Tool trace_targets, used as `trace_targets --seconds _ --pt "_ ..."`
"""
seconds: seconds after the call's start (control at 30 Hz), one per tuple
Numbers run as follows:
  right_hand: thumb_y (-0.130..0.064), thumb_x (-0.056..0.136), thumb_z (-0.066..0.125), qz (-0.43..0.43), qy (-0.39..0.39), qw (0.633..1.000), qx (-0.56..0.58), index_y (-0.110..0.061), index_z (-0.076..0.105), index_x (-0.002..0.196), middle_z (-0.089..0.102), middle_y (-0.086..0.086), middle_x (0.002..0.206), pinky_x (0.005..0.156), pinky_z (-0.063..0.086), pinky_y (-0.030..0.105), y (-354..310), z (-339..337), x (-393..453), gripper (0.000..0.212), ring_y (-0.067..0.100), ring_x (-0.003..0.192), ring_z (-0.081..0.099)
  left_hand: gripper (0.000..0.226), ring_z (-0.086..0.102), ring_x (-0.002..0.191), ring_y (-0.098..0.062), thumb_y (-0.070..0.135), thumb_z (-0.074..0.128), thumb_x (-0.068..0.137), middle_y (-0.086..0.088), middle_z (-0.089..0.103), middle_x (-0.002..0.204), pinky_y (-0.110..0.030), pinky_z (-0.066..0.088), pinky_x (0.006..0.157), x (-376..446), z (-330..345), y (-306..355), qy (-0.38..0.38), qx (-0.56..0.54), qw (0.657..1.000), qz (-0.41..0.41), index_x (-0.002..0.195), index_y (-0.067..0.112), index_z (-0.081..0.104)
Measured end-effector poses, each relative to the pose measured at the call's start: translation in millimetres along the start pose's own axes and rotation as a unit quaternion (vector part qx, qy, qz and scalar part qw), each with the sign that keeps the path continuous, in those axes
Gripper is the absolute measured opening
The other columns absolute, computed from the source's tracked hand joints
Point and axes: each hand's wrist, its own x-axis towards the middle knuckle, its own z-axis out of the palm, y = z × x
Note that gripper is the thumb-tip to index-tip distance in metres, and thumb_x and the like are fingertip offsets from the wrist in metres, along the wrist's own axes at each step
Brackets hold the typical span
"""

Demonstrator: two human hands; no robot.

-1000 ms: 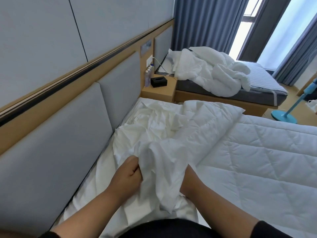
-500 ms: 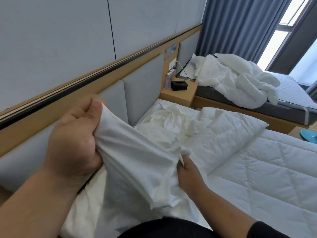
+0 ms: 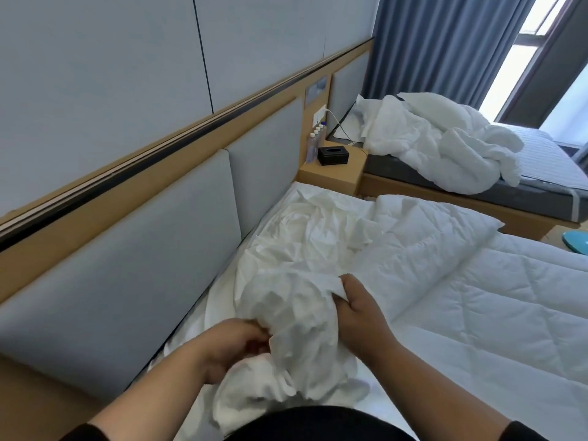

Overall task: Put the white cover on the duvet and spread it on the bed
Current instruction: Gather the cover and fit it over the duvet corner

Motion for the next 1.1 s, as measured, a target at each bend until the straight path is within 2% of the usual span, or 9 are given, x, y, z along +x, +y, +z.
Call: trace_targets --seconds 0.1,0.3,0.4,0.5,0.63,0.77,0.9,0.97,1.1 --pt "-0.021 0.096 0.057 0.012 -0.081 0.996 -0.041 -0.023 0.056 0.087 0.066 -0.006 0.088 0.080 0.053 0.032 11 2 -17 0.010 0.012 0.083 0.062 0.011 0.043 0.047 -0.020 0.012 0.059 0.073 -0.012 0.055 0.065 -0.027 0.040 0.046 17 -22 13 0.079 -0.096 0.992 0.020 0.079 0.003 0.063" --pt "-0.024 0.098 0.057 0.000 -0.138 0.988 -0.072 -0.026 0.057 0.092 0.067 -0.011 0.089 0.077 0.050 0.023 18 -2 -25 0.006 0.005 0.083 0.062 0.068 0.044 0.045 -0.016 0.078 0.051 0.084 -0.005 0.060 0.067 -0.022 0.036 0.045 41 -34 51 0.140 0.099 0.985 -0.010 0.082 0.011 0.065" --pt "-0.025 0.098 0.057 -0.023 -0.171 0.981 -0.087 -0.026 0.059 0.100 0.068 -0.013 0.093 0.077 0.047 0.014 18 3 -31 0.002 0.004 0.089 0.063 0.077 0.072 0.079 -0.022 0.076 0.071 0.069 -0.011 0.075 0.106 -0.033 0.061 0.073 65 -34 43 0.091 0.139 0.982 -0.093 0.109 0.010 0.074" --pt "-0.028 0.097 0.059 -0.015 -0.168 0.981 -0.092 -0.026 0.059 0.100 0.068 -0.013 0.094 0.077 0.048 0.015 20 0 -33 0.004 0.004 0.090 0.062 0.063 0.070 0.108 -0.025 0.045 0.085 0.071 -0.009 0.072 0.120 -0.039 0.054 0.099 75 -26 25 -0.011 0.054 0.989 -0.135 0.121 0.008 0.072" --pt "-0.031 0.097 0.058 0.008 -0.157 0.984 -0.089 -0.023 0.060 0.102 0.069 -0.011 0.098 0.083 0.049 0.020 27 -7 -34 0.010 0.005 0.093 0.063 0.021 0.072 0.078 -0.031 0.002 0.053 0.088 -0.019 0.074 0.091 -0.040 0.059 0.070 81 -15 36 0.089 -0.122 0.988 -0.031 0.100 -0.005 0.069" --pt "-0.034 0.096 0.058 0.033 -0.147 0.985 -0.086 -0.019 0.060 0.098 0.068 -0.007 0.099 0.087 0.049 0.024 29 -8 -34 0.016 0.006 0.093 0.062 0.022 0.055 0.075 -0.023 -0.002 0.050 0.088 -0.008 0.057 0.080 -0.026 0.044 0.058 42 -2 108 0.310 -0.071 0.908 0.274 0.081 0.016 0.061" --pt "-0.041 0.095 0.058 0.034 -0.151 0.984 -0.086 -0.025 0.062 0.110 0.067 -0.016 0.106 0.089 0.051 0.021 27 -6 -30 0.021 0.000 0.103 0.061 0.020 0.062 0.078 -0.010 0.001 0.062 0.083 0.006 0.064 0.079 -0.019 0.052 0.072 -65 41 162 0.068 0.011 0.787 0.614 0.085 0.021 0.063" --pt "-0.038 0.096 0.060 0.023 -0.164 0.983 -0.082 -0.042 0.060 0.112 0.061 -0.034 0.108 0.086 0.045 0.007 20 -5 -31 0.016 -0.017 0.105 0.054 0.019 0.066 0.101 -0.015 0.016 0.067 0.083 0.004 0.069 0.100 -0.030 0.053 0.090 -96 59 164 -0.030 0.151 0.757 0.635 0.094 0.030 0.069" --pt "-0.032 0.096 0.058 0.036 -0.134 0.988 -0.071 -0.026 0.062 0.100 0.067 -0.016 0.100 0.088 0.053 0.025 20 -3 -29 0.009 0.000 0.093 0.062 0.029 0.053 0.123 -0.007 0.030 0.056 0.100 0.023 0.057 0.128 -0.033 0.044 0.107 -75 67 139 0.072 0.405 0.775 0.480 0.112 0.056 0.055"
